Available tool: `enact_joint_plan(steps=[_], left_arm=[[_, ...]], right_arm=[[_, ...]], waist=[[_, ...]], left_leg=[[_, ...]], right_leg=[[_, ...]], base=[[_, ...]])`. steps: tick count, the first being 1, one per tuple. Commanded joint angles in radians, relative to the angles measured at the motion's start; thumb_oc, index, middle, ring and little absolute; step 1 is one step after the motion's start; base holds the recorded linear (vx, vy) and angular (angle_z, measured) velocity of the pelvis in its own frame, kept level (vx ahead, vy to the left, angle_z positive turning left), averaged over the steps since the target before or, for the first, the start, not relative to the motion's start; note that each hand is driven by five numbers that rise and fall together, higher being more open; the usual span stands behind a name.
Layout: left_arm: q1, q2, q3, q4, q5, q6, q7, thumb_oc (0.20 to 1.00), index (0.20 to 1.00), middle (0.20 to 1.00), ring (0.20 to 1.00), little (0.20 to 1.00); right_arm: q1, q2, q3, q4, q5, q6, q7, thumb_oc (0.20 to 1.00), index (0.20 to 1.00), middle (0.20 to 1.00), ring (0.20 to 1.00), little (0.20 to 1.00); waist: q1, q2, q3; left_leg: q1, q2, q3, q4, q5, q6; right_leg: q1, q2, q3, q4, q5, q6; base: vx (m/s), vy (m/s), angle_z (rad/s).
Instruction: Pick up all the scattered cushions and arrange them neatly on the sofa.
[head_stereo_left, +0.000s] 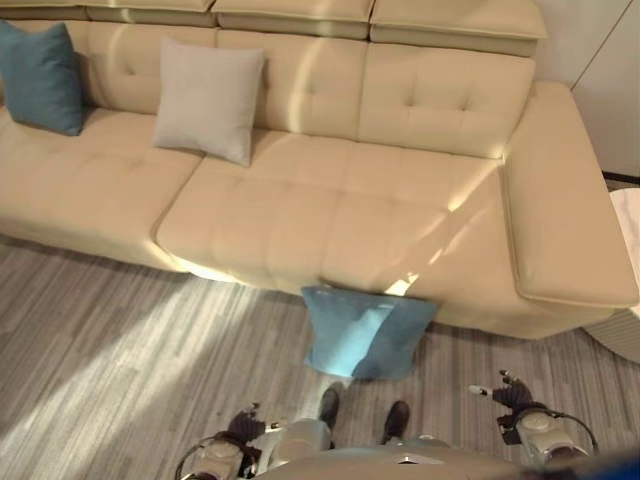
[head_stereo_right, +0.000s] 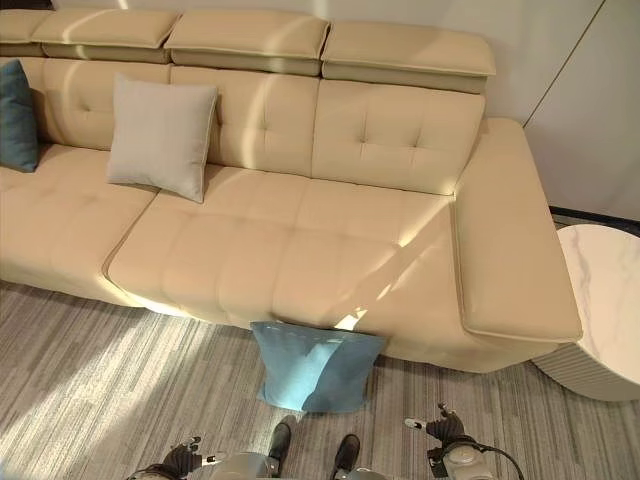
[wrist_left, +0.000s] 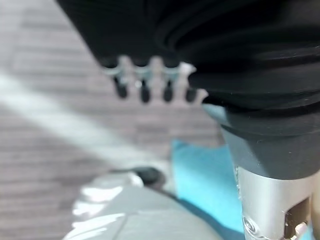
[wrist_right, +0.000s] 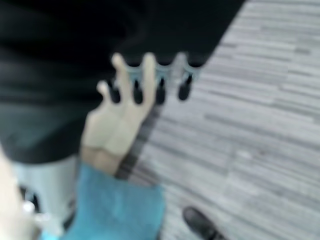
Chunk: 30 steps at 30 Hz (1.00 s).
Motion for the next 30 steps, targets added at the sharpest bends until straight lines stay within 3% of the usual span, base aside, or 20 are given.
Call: enact_joint_plan(steps=[1,4,5,8,9,14,20,21,30], left_arm=[[-0.026,0.050,-0.003,0.025,0.020,-0.011,0.005,1.000,1.000,1.000,1.000,1.000],[-0.036,0.059,-0.002,0.019,0.017,-0.012,0.013,1.000,1.000,1.000,1.000,1.000],[-0.094,0.077,-0.019,-0.010,-0.022,-0.023,0.029,1.000,1.000,1.000,1.000,1.000],[-0.094,0.077,-0.019,-0.009,-0.022,-0.023,0.029,1.000,1.000,1.000,1.000,1.000],[-0.128,0.080,-0.026,-0.026,-0.055,-0.039,0.049,1.000,1.000,1.000,1.000,1.000],[-0.225,0.087,-0.039,-0.096,-0.173,-0.077,0.097,1.000,1.000,1.000,1.000,1.000],[-0.316,0.097,-0.047,-0.148,-0.260,-0.109,0.156,1.000,1.000,1.000,1.000,1.000],[-0.328,0.099,-0.044,-0.159,-0.278,-0.112,0.164,1.000,1.000,1.000,1.000,1.000],[-0.435,0.109,-0.048,-0.242,-0.362,-0.160,0.254,1.000,1.000,1.000,1.000,1.000]], right_arm=[[0.005,0.008,0.032,-0.017,-0.039,-0.015,0.001,1.000,1.000,1.000,1.000,1.000],[-0.007,0.006,0.037,-0.022,-0.041,-0.015,-0.003,1.000,1.000,1.000,1.000,1.000],[-0.042,0.001,0.039,-0.037,-0.027,-0.017,-0.024,1.000,1.000,1.000,1.000,1.000],[-0.043,0.001,0.039,-0.036,-0.027,-0.017,-0.024,1.000,1.000,1.000,1.000,1.000],[-0.070,-0.007,0.054,-0.042,-0.024,-0.025,-0.040,1.000,1.000,1.000,1.000,1.000],[-0.151,-0.025,0.077,-0.089,-0.001,-0.044,-0.093,1.000,1.000,1.000,1.000,1.000],[-0.270,-0.039,0.110,-0.149,0.014,-0.060,-0.159,1.000,1.000,1.000,1.000,1.000],[-0.289,-0.045,0.115,-0.167,0.015,-0.062,-0.170,1.000,1.000,1.000,1.000,1.000],[-0.436,-0.054,0.088,-0.242,0.037,-0.079,-0.294,1.000,1.000,1.000,1.000,1.000]], waist=[[0.014,-0.050,-0.036],[0.015,-0.046,-0.024],[0.007,-0.026,0.016],[0.007,-0.026,0.014],[0.019,-0.023,0.032],[0.033,-0.014,0.090],[0.037,-0.019,0.143],[0.037,-0.020,0.147],[0.013,-0.012,0.203]], left_leg=[[-0.057,-0.011,0.006,0.071,-0.040,-0.046],[-0.064,-0.017,0.013,0.087,-0.049,-0.039],[-0.134,-0.018,-0.001,0.116,-0.042,-0.041],[-0.138,-0.018,-0.002,0.118,-0.043,-0.041],[-0.207,-0.032,-0.014,0.135,-0.034,-0.057],[-0.350,-0.038,-0.040,0.152,0.012,-0.077],[-0.480,-0.021,-0.032,0.175,0.037,-0.085],[-0.488,-0.011,-0.031,0.181,0.014,-0.089],[-0.684,-0.014,-0.016,0.263,0.007,-0.082]], right_leg=[[0.019,-0.084,0.113,-0.022,0.017,0.165],[-0.005,-0.096,0.118,0.005,0.020,0.163],[-0.105,-0.101,0.161,0.085,0.009,0.159],[-0.109,-0.101,0.161,0.087,0.009,0.159],[-0.130,-0.114,0.142,0.052,0.019,0.160],[-0.299,-0.114,0.097,0.130,0.021,0.148],[-0.468,-0.115,0.101,0.191,0.020,0.141],[-0.484,-0.109,0.111,0.203,-0.003,0.145],[-0.718,-0.128,0.161,0.317,-0.018,0.136]], base=[[0.02,0.059,-0.22],[-0.06,0.066,-0.10],[-0.16,0.003,-0.11],[-0.09,-0.016,0.29],[-0.15,-0.077,0.53],[-0.15,-0.063,0.21],[-0.12,-0.021,0.12],[-0.05,0.003,-0.13],[-0.08,0.057,-0.10]])
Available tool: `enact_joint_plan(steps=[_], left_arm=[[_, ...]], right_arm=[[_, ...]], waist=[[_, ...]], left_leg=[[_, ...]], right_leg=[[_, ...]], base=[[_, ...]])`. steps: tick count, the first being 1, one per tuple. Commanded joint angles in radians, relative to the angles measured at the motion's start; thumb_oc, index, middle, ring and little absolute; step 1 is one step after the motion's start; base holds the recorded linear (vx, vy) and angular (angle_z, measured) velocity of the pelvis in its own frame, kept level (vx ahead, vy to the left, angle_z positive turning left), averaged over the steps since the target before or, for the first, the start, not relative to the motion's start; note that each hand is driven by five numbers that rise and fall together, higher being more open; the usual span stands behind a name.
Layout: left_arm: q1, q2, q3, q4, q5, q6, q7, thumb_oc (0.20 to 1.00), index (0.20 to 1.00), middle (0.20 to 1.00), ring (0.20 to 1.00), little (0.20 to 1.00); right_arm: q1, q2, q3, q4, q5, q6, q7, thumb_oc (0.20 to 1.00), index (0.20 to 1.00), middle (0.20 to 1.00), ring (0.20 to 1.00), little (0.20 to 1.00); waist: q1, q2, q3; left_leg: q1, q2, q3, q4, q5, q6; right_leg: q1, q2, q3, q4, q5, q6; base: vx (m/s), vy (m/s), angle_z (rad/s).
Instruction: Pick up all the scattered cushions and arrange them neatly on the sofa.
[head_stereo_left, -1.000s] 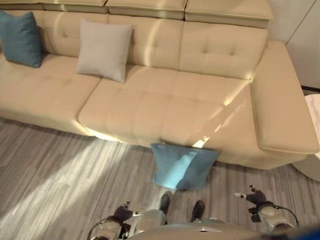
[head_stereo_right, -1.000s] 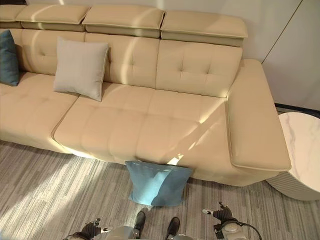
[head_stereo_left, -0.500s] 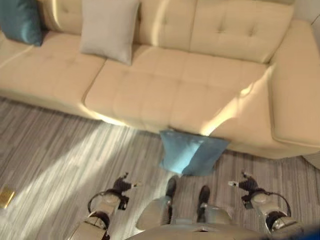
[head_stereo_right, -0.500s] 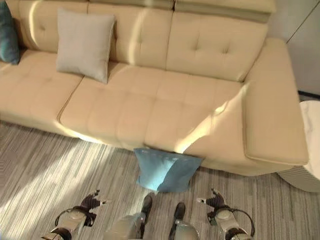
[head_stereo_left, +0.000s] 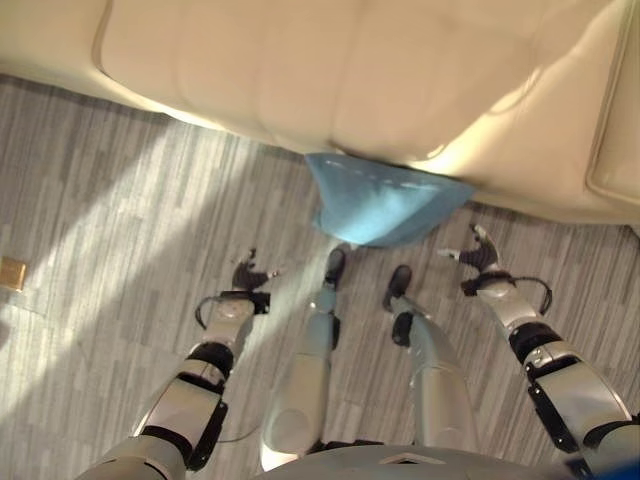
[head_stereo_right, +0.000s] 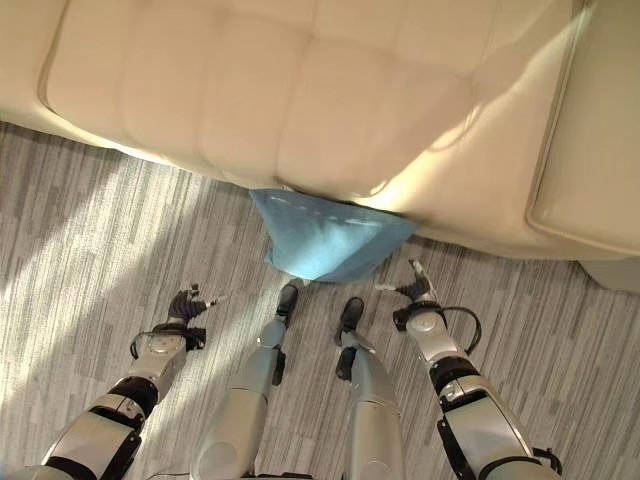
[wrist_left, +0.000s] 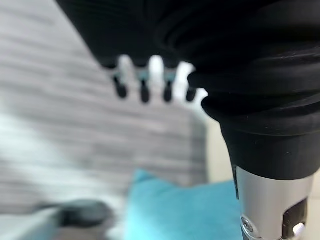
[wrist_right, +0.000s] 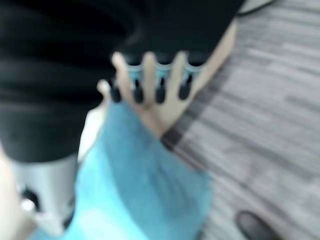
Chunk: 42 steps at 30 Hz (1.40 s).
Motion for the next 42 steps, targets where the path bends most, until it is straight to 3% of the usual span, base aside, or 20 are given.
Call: enact_joint_plan(steps=[1,7,9,15,23,32,38,42], left_arm=[[0.036,0.007,0.024,0.015,-0.043,-0.042,0.060,1.000,1.000,1.000,1.000,1.000],[-0.026,0.004,0.021,-0.034,-0.065,-0.062,0.131,1.000,1.000,1.000,1.000,1.000],[-0.062,-0.007,0.012,-0.045,-0.075,-0.067,0.165,1.000,1.000,1.000,1.000,1.000],[-0.109,0.008,-0.003,-0.054,-0.087,-0.067,0.177,1.000,1.000,1.000,1.000,1.000],[-0.202,0.067,-0.007,-0.108,-0.117,-0.071,0.195,1.000,1.000,1.000,1.000,1.000],[-0.311,0.096,-0.034,-0.140,-0.174,-0.080,0.183,1.000,1.000,1.000,1.000,1.000],[-0.447,0.121,-0.098,-0.136,-0.177,-0.080,0.167,1.000,1.000,1.000,1.000,1.000],[-0.637,0.110,-0.176,-0.113,-0.224,-0.090,0.146,1.000,1.000,1.000,1.000,1.000]], right_arm=[[0.054,-0.030,0.017,-0.026,0.019,-0.025,-0.088,1.000,1.000,1.000,1.000,1.000],[-0.014,-0.043,-0.005,-0.065,0.002,-0.027,-0.187,1.000,1.000,1.000,1.000,1.000],[-0.036,-0.052,-0.034,-0.084,0.007,-0.033,-0.244,1.000,1.000,1.000,1.000,1.000],[-0.072,-0.071,-0.048,-0.071,0.035,-0.040,-0.271,1.000,1.000,1.000,1.000,1.000],[-0.214,-0.136,0.008,-0.064,0.097,-0.055,-0.239,1.000,1.000,1.000,1.000,1.000],[-0.413,-0.200,0.126,-0.086,0.146,-0.067,-0.189,1.000,1.000,1.000,1.000,1.000],[-0.535,-0.185,0.211,-0.081,0.163,-0.074,-0.154,1.000,1.000,1.000,1.000,1.000],[-0.656,-0.086,0.286,-0.049,0.232,-0.091,-0.110,1.000,1.000,1.000,1.000,1.000]], waist=[[-0.020,-0.007,-0.074],[-0.046,-0.016,-0.054],[-0.072,-0.025,-0.051],[-0.097,-0.025,-0.061],[-0.104,-0.030,-0.051],[-0.100,-0.039,-0.039],[-0.097,-0.041,-0.050],[-0.094,-0.039,-0.057]], left_leg=[[-0.076,-0.006,0.001,0.100,-0.087,-0.049],[-0.233,-0.008,0.007,0.183,-0.112,-0.034],[-0.322,-0.013,0.000,0.208,-0.118,-0.029],[-0.420,-0.018,0.001,0.232,-0.122,-0.026],[-0.580,-0.013,0.006,0.256,-0.114,-0.017],[-0.667,-0.011,-0.001,0.229,-0.087,-0.025],[-0.690,-0.015,-0.005,0.207,-0.073,-0.026],[-0.704,-0.013,-0.005,0.185,-0.057,-0.029]], right_leg=[[-0.005,-0.068,0.052,-0.127,0.063,0.154],[-0.160,-0.073,0.093,-0.068,0.063,0.153],[-0.251,-0.078,0.109,-0.047,0.066,0.153],[-0.351,-0.080,0.130,-0.026,0.070,0.152],[-0.526,-0.070,0.156,-0.004,0.083,0.167],[-0.635,-0.067,0.160,0.000,0.083,0.176],[-0.663,-0.060,0.162,-0.010,0.086,0.181],[-0.685,-0.052,0.161,-0.018,0.093,0.187]], base=[[-0.07,0.077,0.02],[-0.04,0.062,-0.06],[0.00,0.074,-0.07],[0.01,0.047,-0.04],[0.01,0.028,-0.05],[0.02,0.000,0.00],[0.00,0.000,0.00],[0.01,0.006,-0.04]])
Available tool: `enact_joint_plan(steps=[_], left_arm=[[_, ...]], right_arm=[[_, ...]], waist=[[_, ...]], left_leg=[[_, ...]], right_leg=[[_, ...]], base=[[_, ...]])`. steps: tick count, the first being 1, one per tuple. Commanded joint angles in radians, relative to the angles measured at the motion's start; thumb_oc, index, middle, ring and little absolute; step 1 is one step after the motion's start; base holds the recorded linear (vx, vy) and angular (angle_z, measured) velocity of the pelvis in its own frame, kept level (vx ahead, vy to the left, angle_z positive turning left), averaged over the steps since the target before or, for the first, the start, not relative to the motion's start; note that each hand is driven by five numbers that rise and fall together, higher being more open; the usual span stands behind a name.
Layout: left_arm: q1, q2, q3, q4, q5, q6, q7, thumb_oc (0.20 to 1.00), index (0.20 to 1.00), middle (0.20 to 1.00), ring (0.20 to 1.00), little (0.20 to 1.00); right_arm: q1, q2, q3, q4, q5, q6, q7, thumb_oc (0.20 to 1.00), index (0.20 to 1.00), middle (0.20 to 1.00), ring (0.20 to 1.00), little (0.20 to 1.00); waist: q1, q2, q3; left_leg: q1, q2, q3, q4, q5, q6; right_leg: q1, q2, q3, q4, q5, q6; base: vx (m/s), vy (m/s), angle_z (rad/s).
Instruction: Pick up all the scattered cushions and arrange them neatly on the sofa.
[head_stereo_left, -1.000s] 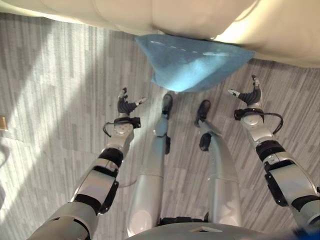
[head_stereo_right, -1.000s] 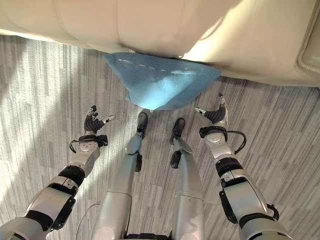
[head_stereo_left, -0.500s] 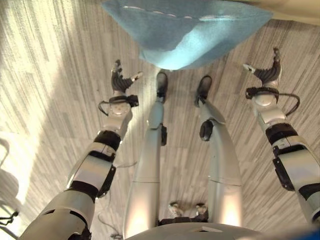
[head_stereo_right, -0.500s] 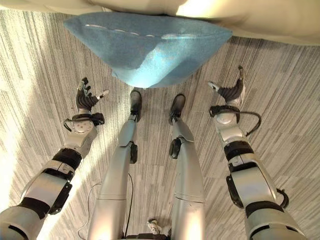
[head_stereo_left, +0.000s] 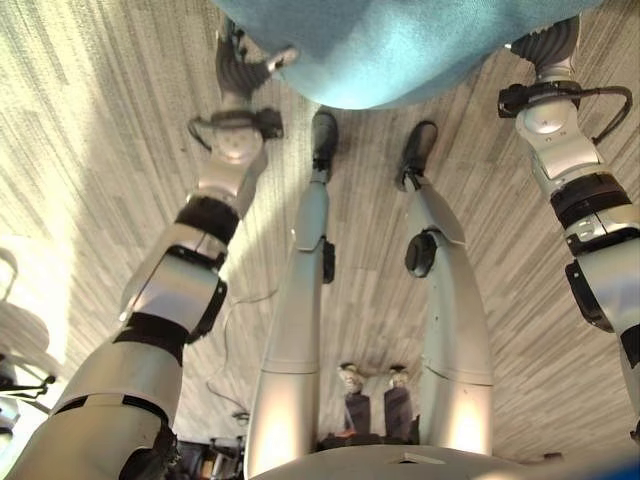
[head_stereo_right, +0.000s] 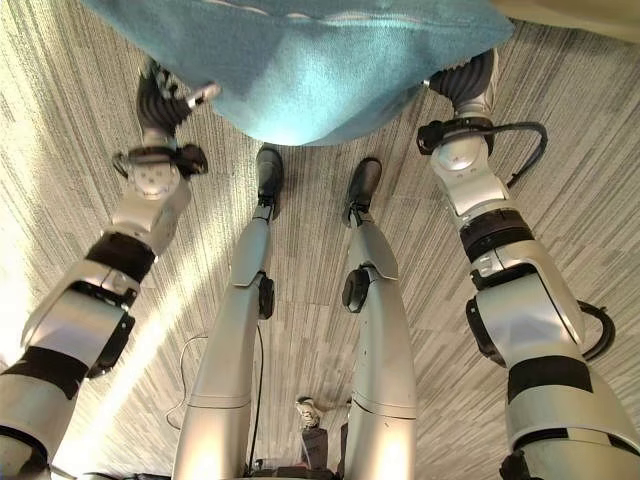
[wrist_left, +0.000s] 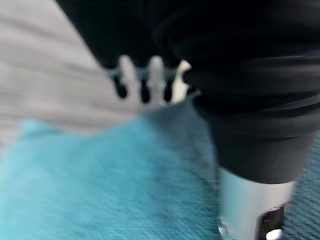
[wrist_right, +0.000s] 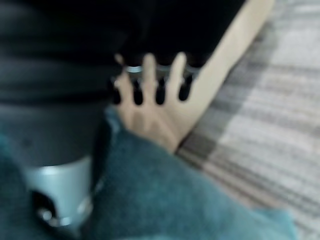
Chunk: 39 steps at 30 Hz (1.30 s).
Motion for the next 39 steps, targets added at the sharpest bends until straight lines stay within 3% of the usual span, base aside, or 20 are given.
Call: enact_joint_plan(steps=[1,7,8,9,10,11,12,19,24,29,39], left_arm=[[0.048,-0.038,-0.021,0.000,-0.025,-0.061,-0.022,1.000,1.000,1.000,1.000,1.000],[-0.004,-0.102,-0.023,-0.109,-0.076,-0.109,-0.008,1.000,1.000,1.000,1.000,1.000],[0.005,-0.106,-0.019,-0.123,-0.078,-0.113,-0.007,1.000,1.000,1.000,1.000,1.000],[0.012,-0.109,-0.014,-0.138,-0.083,-0.115,-0.007,1.000,1.000,1.000,1.000,1.000],[0.019,-0.111,-0.009,-0.150,-0.092,-0.119,-0.010,0.645,0.645,0.645,0.645,0.645],[0.034,-0.116,-0.001,-0.171,-0.106,-0.129,-0.016,0.398,0.398,0.398,0.398,0.398],[0.046,-0.119,0.008,-0.186,-0.108,-0.134,-0.015,0.200,0.200,0.200,0.200,0.200],[0.179,-0.145,0.061,-0.298,-0.089,-0.150,-0.029,0.200,0.200,0.200,0.200,0.200],[0.322,-0.178,0.097,-0.435,-0.029,-0.153,-0.055,0.200,0.200,0.200,0.200,0.200],[0.472,-0.209,0.113,-0.561,0.045,-0.149,-0.093,0.200,0.200,0.200,0.200,0.200],[0.762,-0.237,0.085,-0.662,0.053,-0.125,-0.207,0.200,0.200,0.200,0.200,0.200]], right_arm=[[0.016,0.152,0.080,-0.011,0.047,-0.069,0.039,1.000,1.000,1.000,1.000,1.000],[-0.047,0.326,0.174,-0.026,0.065,-0.078,0.085,1.000,1.000,1.000,1.000,1.000],[-0.043,0.338,0.179,-0.027,0.071,-0.078,0.093,0.868,0.868,0.868,0.868,0.868],[-0.042,0.346,0.181,-0.034,0.073,-0.080,0.098,0.495,0.495,0.495,0.495,0.495],[-0.038,0.353,0.183,-0.039,0.074,-0.081,0.105,0.200,0.200,0.200,0.200,0.200],[-0.029,0.361,0.180,-0.054,0.082,-0.088,0.115,0.200,0.200,0.200,0.200,0.200],[-0.024,0.368,0.174,-0.065,0.089,-0.093,0.115,0.200,0.200,0.200,0.200,0.200],[0.042,0.340,0.090,-0.173,0.075,-0.117,0.111,0.200,0.200,0.200,0.200,0.200],[0.163,0.261,-0.012,-0.297,-0.001,-0.122,0.104,0.200,0.200,0.200,0.200,0.200],[0.350,0.247,-0.111,-0.443,-0.072,-0.136,0.116,0.200,0.200,0.200,0.200,0.200],[0.728,0.285,-0.156,-0.618,-0.135,-0.127,0.216,0.200,0.200,0.200,0.200,0.200]], waist=[[-0.006,-0.006,-0.121],[0.009,0.007,-0.150],[0.012,0.008,-0.154],[0.013,0.009,-0.156],[0.014,0.009,-0.159],[0.016,0.010,-0.164],[0.018,0.011,-0.166],[0.024,0.017,-0.184],[0.031,0.021,-0.182],[0.043,0.028,-0.182],[0.037,0.040,-0.220]], left_leg=[[-0.023,0.004,-0.088,0.031,-0.057,-0.054],[-0.008,-0.003,-0.090,-0.002,-0.047,-0.057],[-0.005,-0.003,-0.092,-0.008,-0.044,-0.058],[-0.001,-0.003,-0.093,-0.012,-0.043,-0.059],[0.005,-0.003,-0.095,-0.020,-0.040,-0.060],[0.014,-0.002,-0.097,-0.032,-0.037,-0.063],[0.022,-0.002,-0.096,-0.040,-0.034,-0.065],[0.101,-0.006,-0.096,-0.074,-0.028,-0.074],[0.213,-0.020,-0.095,-0.101,-0.002,-0.081],[0.399,-0.033,-0.112,-0.143,-0.009,-0.087],[0.828,-0.042,-0.145,-0.249,-0.025,-0.080]], right_leg=[[0.031,-0.038,0.056,-0.147,0.054,0.210],[0.035,-0.026,0.058,-0.159,0.058,0.206],[0.036,-0.024,0.058,-0.161,0.058,0.206],[0.038,-0.024,0.057,-0.164,0.058,0.206],[0.042,-0.024,0.056,-0.166,0.060,0.206],[0.051,-0.023,0.054,-0.173,0.060,0.206],[0.058,-0.022,0.052,-0.179,0.061,0.206],[0.139,-0.017,0.046,-0.209,0.064,0.206],[0.278,-0.025,0.023,-0.253,0.092,0.204],[0.490,-0.038,-0.011,-0.305,0.086,0.206],[0.985,-0.018,-0.095,-0.446,0.075,0.199]], base=[[0.00,0.000,0.00],[0.00,0.000,0.00],[0.00,0.000,0.00],[0.00,0.000,0.00],[0.00,0.000,0.00],[0.00,0.000,0.00],[-0.01,-0.005,0.03],[-0.02,-0.007,0.01],[-0.08,-0.029,0.07],[-0.02,-0.079,0.09],[0.07,-0.076,0.09]])
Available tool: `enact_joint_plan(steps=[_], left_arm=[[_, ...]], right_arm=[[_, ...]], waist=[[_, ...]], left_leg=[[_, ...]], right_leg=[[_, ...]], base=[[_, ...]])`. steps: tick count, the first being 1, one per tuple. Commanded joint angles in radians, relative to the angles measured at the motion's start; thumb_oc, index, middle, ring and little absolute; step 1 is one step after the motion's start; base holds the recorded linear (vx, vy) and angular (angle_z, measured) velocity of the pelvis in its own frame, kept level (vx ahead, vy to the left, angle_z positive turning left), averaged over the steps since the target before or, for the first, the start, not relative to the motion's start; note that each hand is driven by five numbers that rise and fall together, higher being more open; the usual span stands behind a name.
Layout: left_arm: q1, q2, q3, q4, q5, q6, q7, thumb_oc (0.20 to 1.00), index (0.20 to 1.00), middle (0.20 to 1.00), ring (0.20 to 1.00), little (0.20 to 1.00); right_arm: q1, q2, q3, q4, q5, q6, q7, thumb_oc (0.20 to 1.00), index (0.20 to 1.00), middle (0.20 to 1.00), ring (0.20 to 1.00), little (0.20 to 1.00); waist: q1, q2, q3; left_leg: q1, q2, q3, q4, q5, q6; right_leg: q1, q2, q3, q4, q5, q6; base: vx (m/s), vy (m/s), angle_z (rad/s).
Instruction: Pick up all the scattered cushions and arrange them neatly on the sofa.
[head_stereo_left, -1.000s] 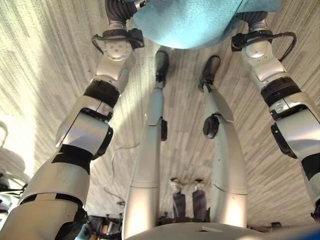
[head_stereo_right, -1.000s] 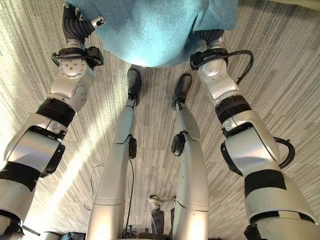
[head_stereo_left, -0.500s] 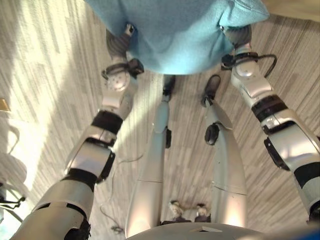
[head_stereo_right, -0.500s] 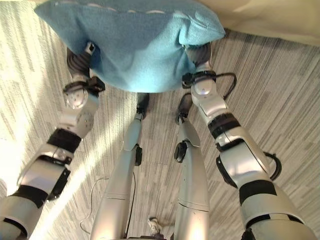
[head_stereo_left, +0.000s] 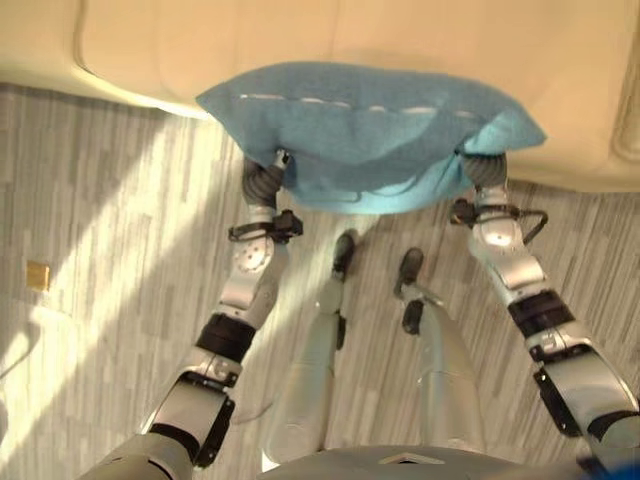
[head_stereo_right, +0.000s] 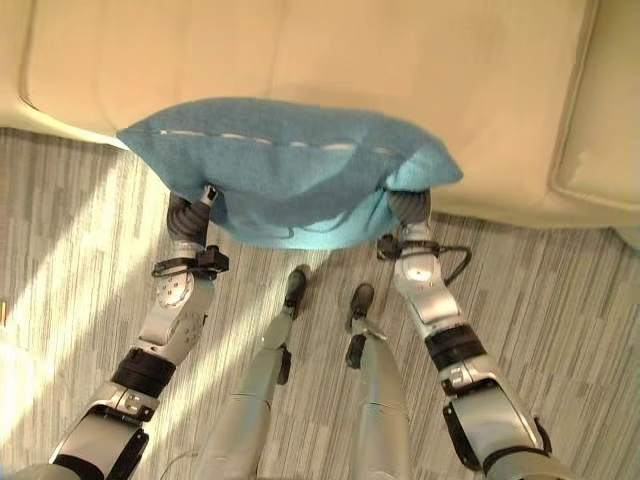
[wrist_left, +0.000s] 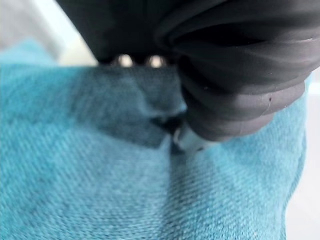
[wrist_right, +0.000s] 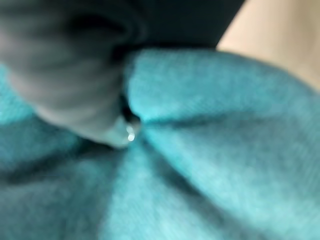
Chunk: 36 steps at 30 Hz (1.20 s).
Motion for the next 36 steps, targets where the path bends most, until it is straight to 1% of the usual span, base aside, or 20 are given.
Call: enact_joint_plan(steps=[1,3,5,7,10,15,18,20,21,24,26,27,29,30,31,32,33,34,35,36], left_arm=[[-0.050,-0.044,-0.095,-0.038,0.058,-0.075,-0.127,0.200,0.200,0.200,0.200,0.200],[-0.008,-0.054,-0.099,-0.035,0.034,-0.066,-0.144,0.200,0.200,0.200,0.200,0.200],[0.056,-0.043,-0.091,-0.037,0.025,-0.056,-0.161,0.200,0.200,0.200,0.200,0.200],[0.074,-0.043,-0.087,-0.036,0.021,-0.053,-0.166,0.200,0.200,0.200,0.200,0.200],[0.140,-0.026,-0.076,-0.049,0.028,-0.044,-0.187,0.200,0.200,0.200,0.200,0.200],[0.185,-0.020,-0.051,-0.051,0.035,-0.040,-0.186,0.200,0.200,0.200,0.200,0.200],[0.230,-0.015,-0.022,-0.066,0.049,-0.033,-0.188,0.200,0.200,0.200,0.200,0.200],[0.254,-0.009,-0.006,-0.078,0.056,-0.028,-0.195,0.200,0.200,0.200,0.200,0.200],[0.260,-0.006,0.007,-0.085,0.056,-0.027,-0.197,0.200,0.200,0.200,0.200,0.200],[0.286,0.005,0.023,-0.102,0.061,-0.025,-0.202,0.200,0.200,0.200,0.200,0.200],[0.304,0.021,0.031,-0.109,0.067,-0.022,-0.204,0.200,0.200,0.200,0.200,0.200],[0.319,0.044,0.043,-0.124,0.072,-0.019,-0.208,0.200,0.200,0.200,0.200,0.200],[0.323,0.062,0.045,-0.133,0.077,-0.015,-0.206,0.200,0.200,0.200,0.200,0.200],[0.324,0.066,0.047,-0.132,0.086,-0.013,-0.204,0.200,0.200,0.200,0.200,0.200],[0.323,0.066,0.049,-0.133,0.091,-0.014,-0.203,0.200,0.200,0.200,0.200,0.200],[0.324,0.063,0.050,-0.134,0.094,-0.015,-0.201,0.200,0.200,0.200,0.200,0.200],[0.324,0.058,0.045,-0.135,0.095,-0.013,-0.203,0.200,0.200,0.200,0.200,0.200],[0.317,0.050,0.041,-0.125,0.099,-0.012,-0.202,0.200,0.200,0.200,0.200,0.200],[0.317,0.049,0.040,-0.124,0.099,-0.012,-0.202,0.200,0.200,0.200,0.200,0.200],[0.312,0.046,0.040,-0.118,0.098,-0.012,-0.200,0.200,0.200,0.200,0.200,0.200]], right_arm=[[-0.026,0.090,0.069,-0.068,-0.082,-0.103,0.099,0.200,0.200,0.200,0.200,0.200],[0.022,0.090,0.059,-0.083,-0.096,-0.093,0.106,0.200,0.200,0.200,0.200,0.200],[0.097,0.074,0.030,-0.114,-0.118,-0.085,0.113,0.200,0.200,0.200,0.200,0.200],[0.116,0.071,0.019,-0.122,-0.121,-0.084,0.114,0.200,0.200,0.200,0.200,0.200],[0.217,0.058,-0.048,-0.151,-0.131,-0.086,0.112,0.200,0.200,0.200,0.200,0.200],[0.295,0.047,-0.088,-0.177,-0.137,-0.087,0.109,0.200,0.200,0.200,0.200,0.200],[0.319,0.049,-0.103,-0.191,-0.140,-0.082,0.118,0.200,0.200,0.200,0.200,0.200],[0.333,0.056,-0.108,-0.194,-0.136,-0.078,0.128,0.200,0.200,0.200,0.200,0.200],[0.323,0.062,-0.107,-0.194,-0.139,-0.077,0.130,0.200,0.200,0.200,0.200,0.200],[0.321,0.077,-0.104,-0.194,-0.151,-0.075,0.136,0.200,0.200,0.200,0.200,0.200],[0.318,0.088,-0.097,-0.192,-0.154,-0.073,0.142,0.200,0.200,0.200,0.200,0.200],[0.299,0.097,-0.083,-0.189,-0.159,-0.074,0.149,0.200,0.200,0.200,0.200,0.200],[0.274,0.108,-0.065,-0.185,-0.160,-0.069,0.154,0.200,0.200,0.200,0.200,0.200],[0.271,0.114,-0.064,-0.185,-0.161,-0.069,0.159,0.200,0.200,0.200,0.200,0.200],[0.269,0.119,-0.059,-0.184,-0.163,-0.068,0.163,0.200,0.200,0.200,0.200,0.200],[0.267,0.121,-0.054,-0.181,-0.163,-0.066,0.166,0.200,0.200,0.200,0.200,0.200],[0.250,0.118,-0.042,-0.177,-0.164,-0.063,0.166,0.200,0.200,0.200,0.200,0.200],[0.235,0.115,-0.032,-0.172,-0.157,-0.059,0.168,0.200,0.200,0.200,0.200,0.200],[0.235,0.114,-0.032,-0.172,-0.157,-0.059,0.168,0.200,0.200,0.200,0.200,0.200],[0.233,0.108,-0.031,-0.171,-0.157,-0.056,0.167,0.200,0.200,0.200,0.200,0.200]], waist=[[-0.032,-0.019,-0.084],[-0.036,-0.016,-0.100],[-0.045,-0.011,-0.127],[-0.049,-0.009,-0.136],[-0.068,-0.004,-0.161],[-0.075,-0.017,-0.183],[-0.075,-0.020,-0.210],[-0.071,-0.022,-0.221],[-0.064,-0.026,-0.226],[-0.049,-0.036,-0.238],[-0.032,-0.043,-0.235],[-0.013,-0.040,-0.223],[-0.007,-0.026,-0.202],[-0.004,-0.015,-0.194],[-0.002,-0.008,-0.192],[-0.001,-0.006,-0.192],[-0.004,-0.013,-0.199],[-0.011,-0.024,-0.206],[-0.010,-0.022,-0.206],[-0.016,-0.022,-0.208]], left_leg=[[0.108,-0.041,-0.050,-0.012,-0.063,-0.039],[0.172,-0.036,-0.056,-0.041,-0.058,-0.039],[0.250,-0.027,-0.061,-0.075,-0.057,-0.043],[0.269,-0.026,-0.066,-0.085,-0.054,-0.043],[0.322,-0.004,-0.080,-0.095,-0.057,-0.050],[0.357,0.005,-0.093,-0.043,-0.089,-0.053],[0.393,-0.008,-0.057,-0.070,-0.095,-0.034],[0.395,-0.024,-0.017,-0.082,-0.093,-0.020],[0.397,-0.027,-0.006,-0.086,-0.103,-0.012],[0.426,-0.019,0.029,-0.065,-0.129,0.006],[0.456,-0.016,0.052,-0.047,-0.153,0.021],[0.475,-0.011,0.077,-0.022,-0.175,0.035],[0.496,-0.001,0.093,0.001,-0.191,0.058],[0.500,0.007,0.098,0.010,-0.196,0.065],[0.507,0.011,0.101,0.015,-0.204,0.071],[0.520,0.015,0.104,0.013,-0.211,0.074],[0.538,0.015,0.109,0.003,-0.225,0.075],[0.559,0.014,0.115,-0.012,-0.235,0.073],[0.561,0.016,0.115,-0.013,-0.237,0.072],[0.575,0.019,0.118,-0.022,-0.239,0.070]], right_leg=[[0.309,-0.006,-0.016,-0.387,0.159,0.173],[0.381,0.000,-0.025,-0.416,0.162,0.170],[0.473,0.013,-0.040,-0.446,0.151,0.166],[0.497,0.020,-0.044,-0.460,0.148,0.166],[0.565,0.038,-0.037,-0.477,0.124,0.155],[0.653,0.041,-0.063,-0.502,0.104,0.147],[0.696,0.041,-0.062,-0.535,0.111,0.157],[0.702,0.042,-0.035,-0.535,0.111,0.160],[0.703,0.045,-0.016,-0.535,0.113,0.160],[0.736,0.043,-0.005,-0.533,0.111,0.164],[0.743,0.030,0.004,-0.485,0.106,0.169],[0.723,0.008,0.010,-0.376,0.120,0.193],[0.675,-0.014,0.011,-0.255,0.152,0.211],[0.644,-0.021,0.006,-0.198,0.155,0.208],[0.620,-0.031,-0.003,-0.176,0.148,0.197],[0.610,-0.038,-0.015,-0.188,0.137,0.184],[0.611,-0.047,-0.031,-0.288,0.139,0.172],[0.583,-0.046,-0.035,-0.404,0.176,0.178],[0.587,-0.043,-0.036,-0.409,0.177,0.178],[0.575,-0.038,-0.032,-0.448,0.191,0.182]], base=[[0.13,-0.067,0.07],[0.16,-0.092,0.17],[0.18,-0.096,0.12],[0.12,-0.065,0.13],[0.18,-0.116,0.08],[0.15,-0.052,0.24],[0.19,0.053,0.15],[0.14,0.128,-0.02],[0.13,0.149,-0.19],[0.18,0.142,-0.45],[0.15,0.175,-0.48],[0.12,0.227,-0.43],[0.08,0.217,-0.74],[0.07,0.173,-0.78],[0.11,0.129,-0.63],[0.23,0.048,-0.30],[0.37,-0.035,-0.30],[0.32,-0.057,-0.22],[0.26,-0.045,-0.21],[0.18,-0.029,-0.14]])
